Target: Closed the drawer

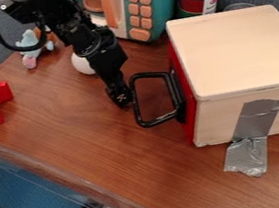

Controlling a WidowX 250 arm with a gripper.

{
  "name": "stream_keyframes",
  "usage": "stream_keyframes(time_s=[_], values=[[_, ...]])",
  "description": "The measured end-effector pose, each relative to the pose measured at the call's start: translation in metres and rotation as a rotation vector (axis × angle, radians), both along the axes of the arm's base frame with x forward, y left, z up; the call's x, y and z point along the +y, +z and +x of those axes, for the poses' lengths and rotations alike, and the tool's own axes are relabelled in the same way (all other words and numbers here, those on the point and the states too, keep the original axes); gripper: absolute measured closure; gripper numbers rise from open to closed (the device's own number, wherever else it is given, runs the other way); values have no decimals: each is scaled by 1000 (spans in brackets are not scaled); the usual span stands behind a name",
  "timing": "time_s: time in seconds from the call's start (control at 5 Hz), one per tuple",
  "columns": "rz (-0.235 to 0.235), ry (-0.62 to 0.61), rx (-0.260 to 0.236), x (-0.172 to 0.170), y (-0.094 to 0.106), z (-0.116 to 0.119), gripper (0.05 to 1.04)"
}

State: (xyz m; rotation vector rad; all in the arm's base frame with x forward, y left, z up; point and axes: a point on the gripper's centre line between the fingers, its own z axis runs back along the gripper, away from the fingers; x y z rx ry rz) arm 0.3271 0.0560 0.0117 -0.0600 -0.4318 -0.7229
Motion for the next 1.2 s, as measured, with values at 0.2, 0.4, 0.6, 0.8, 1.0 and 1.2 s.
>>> stream_keyframes(time_s=[0.2, 0.4, 0.6, 0.8, 1.0, 1.2], values=[[-23, 4, 10, -5, 0, 1, 84], [-38, 16, 11, -6, 0, 1, 84], [-13, 79, 14, 8, 4, -14, 84], [36, 292, 30, 51, 35, -36, 84], [2, 320, 31, 54, 68, -61, 84], [-26, 329, 13, 55, 95, -82, 84]])
